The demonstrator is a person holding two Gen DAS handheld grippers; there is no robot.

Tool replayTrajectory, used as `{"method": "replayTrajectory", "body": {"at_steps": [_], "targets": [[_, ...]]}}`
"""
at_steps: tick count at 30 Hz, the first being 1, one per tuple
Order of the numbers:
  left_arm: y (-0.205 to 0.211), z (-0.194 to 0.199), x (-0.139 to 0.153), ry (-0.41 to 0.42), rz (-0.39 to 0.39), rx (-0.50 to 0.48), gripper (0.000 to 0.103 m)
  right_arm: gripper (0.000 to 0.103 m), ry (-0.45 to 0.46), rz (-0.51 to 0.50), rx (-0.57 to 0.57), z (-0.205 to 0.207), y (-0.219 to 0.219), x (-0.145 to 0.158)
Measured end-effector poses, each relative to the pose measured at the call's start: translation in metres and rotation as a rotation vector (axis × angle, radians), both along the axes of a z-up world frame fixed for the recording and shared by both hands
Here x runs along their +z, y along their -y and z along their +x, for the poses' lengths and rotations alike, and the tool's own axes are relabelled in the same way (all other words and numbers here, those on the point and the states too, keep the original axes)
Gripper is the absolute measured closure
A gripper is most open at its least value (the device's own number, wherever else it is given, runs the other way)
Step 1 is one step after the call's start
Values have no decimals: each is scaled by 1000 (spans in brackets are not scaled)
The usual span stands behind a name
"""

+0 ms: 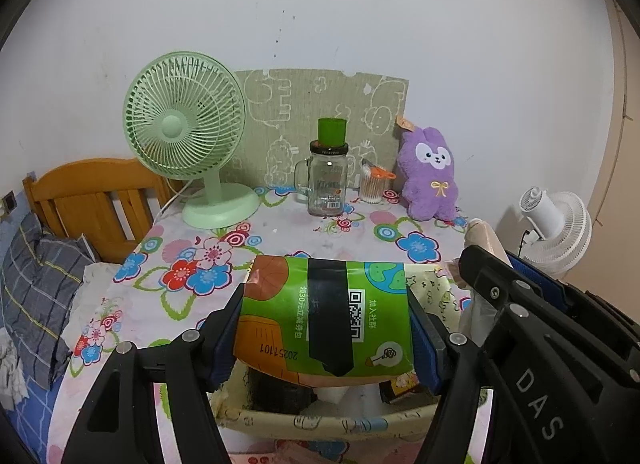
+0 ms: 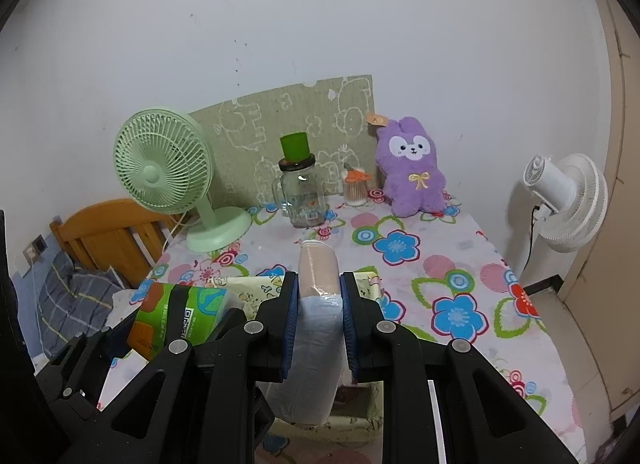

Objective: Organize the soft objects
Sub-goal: 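Carry the green tissue pack and white roll over the basket with both tools, then open both tools to drop the tissue pack and white roll into the basket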

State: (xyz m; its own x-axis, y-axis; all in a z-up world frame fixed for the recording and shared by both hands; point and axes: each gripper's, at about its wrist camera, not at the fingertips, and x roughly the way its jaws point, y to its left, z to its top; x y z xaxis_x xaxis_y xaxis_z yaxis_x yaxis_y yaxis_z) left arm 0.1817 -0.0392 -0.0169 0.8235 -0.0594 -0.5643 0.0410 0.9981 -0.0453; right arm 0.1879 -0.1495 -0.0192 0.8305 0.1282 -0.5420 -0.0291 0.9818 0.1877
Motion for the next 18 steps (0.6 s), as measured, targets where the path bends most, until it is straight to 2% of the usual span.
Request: {"method": "replayTrajectory", "body": {"at_steps": [18], "targets": [[1, 46, -28, -71, -12, -43, 30, 79, -42, 16, 74, 49, -2, -31]]}}
